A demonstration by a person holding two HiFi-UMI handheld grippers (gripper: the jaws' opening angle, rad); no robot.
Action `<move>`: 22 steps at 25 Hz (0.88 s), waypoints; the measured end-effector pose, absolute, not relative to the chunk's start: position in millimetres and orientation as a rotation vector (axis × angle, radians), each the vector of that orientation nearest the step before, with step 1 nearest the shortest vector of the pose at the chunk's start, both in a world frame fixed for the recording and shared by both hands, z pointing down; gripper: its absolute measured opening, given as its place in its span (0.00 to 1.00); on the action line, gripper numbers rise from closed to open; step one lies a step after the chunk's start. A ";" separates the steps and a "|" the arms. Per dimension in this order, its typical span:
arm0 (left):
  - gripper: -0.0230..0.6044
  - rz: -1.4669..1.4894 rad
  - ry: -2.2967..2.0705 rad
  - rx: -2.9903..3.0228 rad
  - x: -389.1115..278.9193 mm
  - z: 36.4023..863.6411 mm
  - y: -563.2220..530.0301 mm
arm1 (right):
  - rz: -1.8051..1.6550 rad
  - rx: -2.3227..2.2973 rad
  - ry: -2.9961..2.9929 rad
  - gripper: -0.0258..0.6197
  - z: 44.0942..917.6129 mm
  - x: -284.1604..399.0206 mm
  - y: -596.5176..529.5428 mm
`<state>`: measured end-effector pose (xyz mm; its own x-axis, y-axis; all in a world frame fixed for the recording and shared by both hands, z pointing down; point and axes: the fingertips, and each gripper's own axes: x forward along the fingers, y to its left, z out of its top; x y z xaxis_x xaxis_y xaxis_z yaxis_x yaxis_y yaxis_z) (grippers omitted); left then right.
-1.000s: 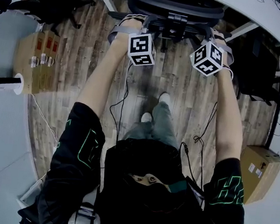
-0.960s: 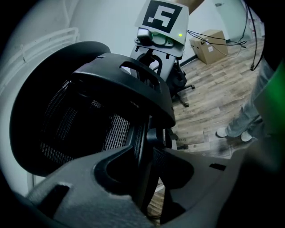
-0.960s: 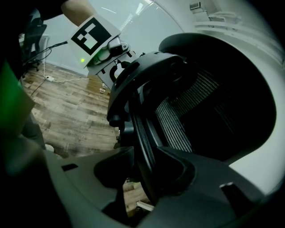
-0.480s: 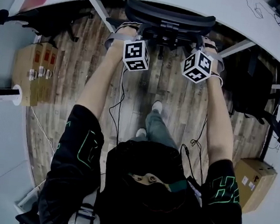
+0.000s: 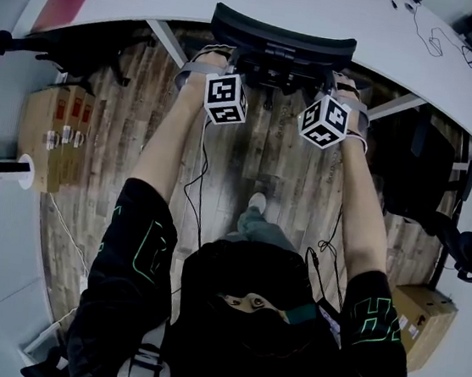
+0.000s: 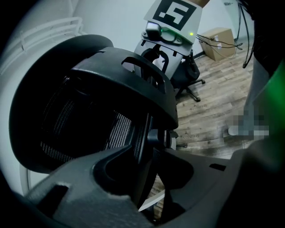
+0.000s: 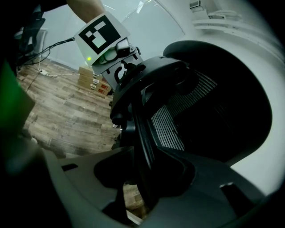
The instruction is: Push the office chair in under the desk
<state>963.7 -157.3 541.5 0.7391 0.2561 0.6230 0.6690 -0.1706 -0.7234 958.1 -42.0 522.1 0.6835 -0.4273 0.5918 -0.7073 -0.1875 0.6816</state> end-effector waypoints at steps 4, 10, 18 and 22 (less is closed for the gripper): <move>0.27 -0.452 -0.704 -1.723 985.8 543.0 -168.6 | 0.278 1.813 -0.912 0.29 519.3 974.0 -52.2; 0.27 -0.450 -0.663 -1.674 1005.8 541.5 -195.5 | 0.210 1.810 -0.820 0.30 520.3 983.7 -77.1; 0.27 -0.425 -0.718 -1.664 1020.7 540.4 -212.8 | 0.204 1.824 -0.756 0.31 519.7 995.1 -96.1; 0.28 -0.385 -0.760 -1.681 1022.3 539.5 -211.4 | 0.219 1.836 -0.743 0.32 519.6 998.5 -95.3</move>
<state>1022.3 -211.4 539.5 0.7323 0.2765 0.6224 0.6654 -0.0961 -0.7402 998.5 -95.3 519.6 0.7869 -0.3842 0.4830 -0.5847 -0.2136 0.7826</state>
